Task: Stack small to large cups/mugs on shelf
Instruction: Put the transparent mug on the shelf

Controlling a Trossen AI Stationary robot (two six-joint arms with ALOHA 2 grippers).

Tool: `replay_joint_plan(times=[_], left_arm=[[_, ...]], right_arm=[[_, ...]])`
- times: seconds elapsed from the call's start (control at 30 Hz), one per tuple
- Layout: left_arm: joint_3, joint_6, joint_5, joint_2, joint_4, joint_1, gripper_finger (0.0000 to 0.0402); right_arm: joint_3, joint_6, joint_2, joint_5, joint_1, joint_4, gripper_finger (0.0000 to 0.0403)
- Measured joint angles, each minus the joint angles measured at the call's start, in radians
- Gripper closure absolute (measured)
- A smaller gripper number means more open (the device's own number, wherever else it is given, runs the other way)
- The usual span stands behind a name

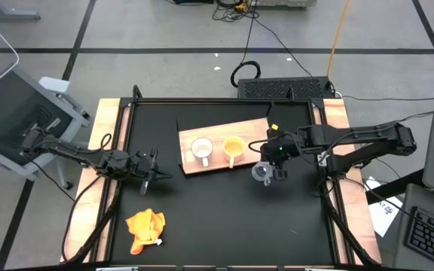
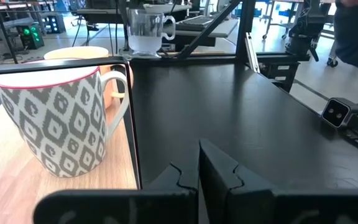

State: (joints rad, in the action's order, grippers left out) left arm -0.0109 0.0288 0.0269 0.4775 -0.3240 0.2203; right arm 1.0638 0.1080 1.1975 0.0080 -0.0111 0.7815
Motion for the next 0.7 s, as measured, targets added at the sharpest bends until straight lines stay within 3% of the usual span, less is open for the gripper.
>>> replay_joint_plan(times=[0.7], left_arm=[[0.000, 0.008, 0.000, 0.000, -0.009, 0.000, 0.0392]], right_arm=[[0.077, 0.351, 0.075, -0.029, -0.175, 0.044, 0.0403]])
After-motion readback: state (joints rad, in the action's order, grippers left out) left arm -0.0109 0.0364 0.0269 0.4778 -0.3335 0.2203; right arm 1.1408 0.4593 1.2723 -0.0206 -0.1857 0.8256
